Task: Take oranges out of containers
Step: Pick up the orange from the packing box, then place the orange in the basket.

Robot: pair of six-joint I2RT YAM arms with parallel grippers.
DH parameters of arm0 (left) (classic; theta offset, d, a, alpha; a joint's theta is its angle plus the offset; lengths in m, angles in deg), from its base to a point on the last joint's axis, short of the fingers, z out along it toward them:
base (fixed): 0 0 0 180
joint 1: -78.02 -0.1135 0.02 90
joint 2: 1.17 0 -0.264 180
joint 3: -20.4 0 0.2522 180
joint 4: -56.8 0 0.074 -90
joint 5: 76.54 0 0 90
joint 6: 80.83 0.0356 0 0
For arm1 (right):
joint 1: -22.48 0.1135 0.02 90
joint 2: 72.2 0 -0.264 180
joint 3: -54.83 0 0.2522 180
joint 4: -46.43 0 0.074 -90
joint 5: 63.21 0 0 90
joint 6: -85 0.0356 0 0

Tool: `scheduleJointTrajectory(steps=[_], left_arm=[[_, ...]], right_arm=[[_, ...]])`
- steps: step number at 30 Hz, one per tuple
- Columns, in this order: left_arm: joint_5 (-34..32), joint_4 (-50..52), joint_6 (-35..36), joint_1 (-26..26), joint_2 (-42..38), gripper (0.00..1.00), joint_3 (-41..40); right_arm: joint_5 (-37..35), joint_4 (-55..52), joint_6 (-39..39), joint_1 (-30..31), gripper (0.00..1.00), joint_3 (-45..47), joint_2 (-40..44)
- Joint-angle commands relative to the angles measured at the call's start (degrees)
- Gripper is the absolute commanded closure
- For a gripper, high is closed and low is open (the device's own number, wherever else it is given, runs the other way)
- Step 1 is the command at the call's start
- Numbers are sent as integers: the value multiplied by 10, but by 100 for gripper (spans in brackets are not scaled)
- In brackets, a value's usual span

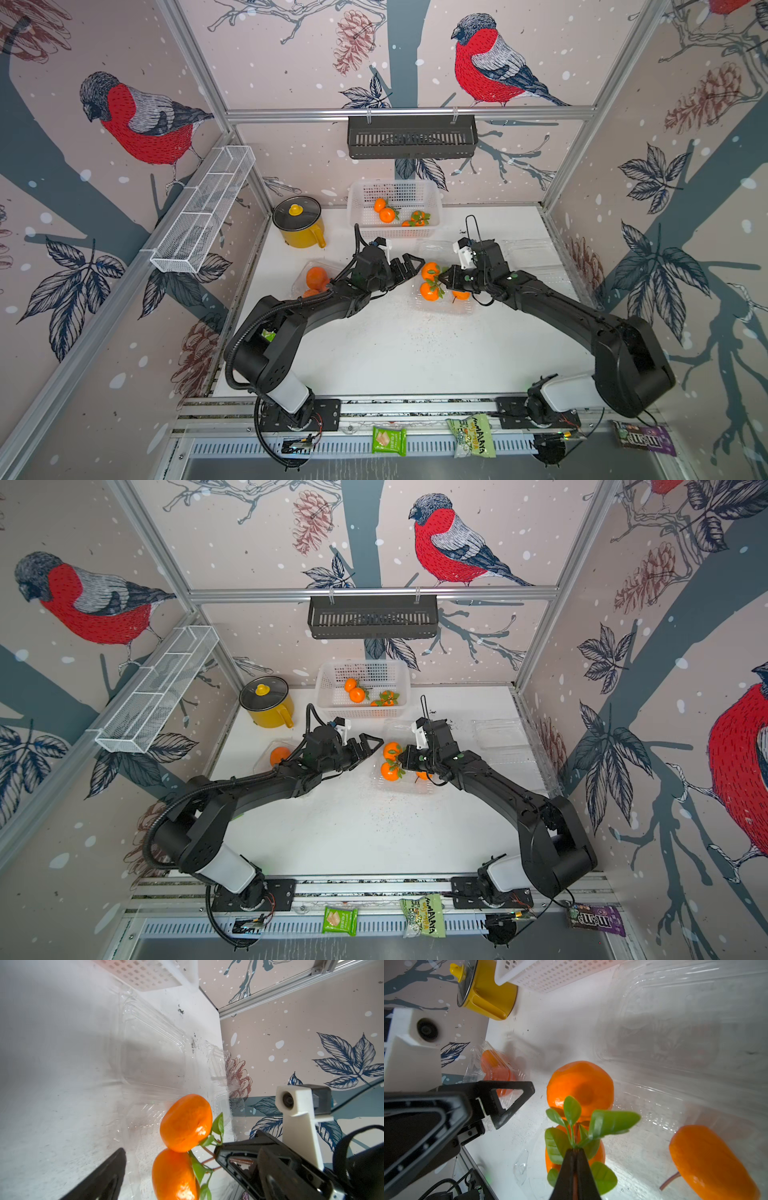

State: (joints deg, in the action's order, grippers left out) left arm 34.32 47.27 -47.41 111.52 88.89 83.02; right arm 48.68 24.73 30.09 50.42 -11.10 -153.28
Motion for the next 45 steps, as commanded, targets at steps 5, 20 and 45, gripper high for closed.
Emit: scheduleJointTrajectory(steps=[5, 20, 45], left_arm=[[-40, 98, 60, -3, -38, 3, 37], [-111, 156, 112, -11, -111, 3, 68], [-131, 263, 195, -67, -108, 2, 173]], right_arm=[[-35, -75, -53, -10, 94, -78, -24], [-50, -92, -67, -10, 94, -198, -62], [3, -12, 25, -44, 88, -788, -614]])
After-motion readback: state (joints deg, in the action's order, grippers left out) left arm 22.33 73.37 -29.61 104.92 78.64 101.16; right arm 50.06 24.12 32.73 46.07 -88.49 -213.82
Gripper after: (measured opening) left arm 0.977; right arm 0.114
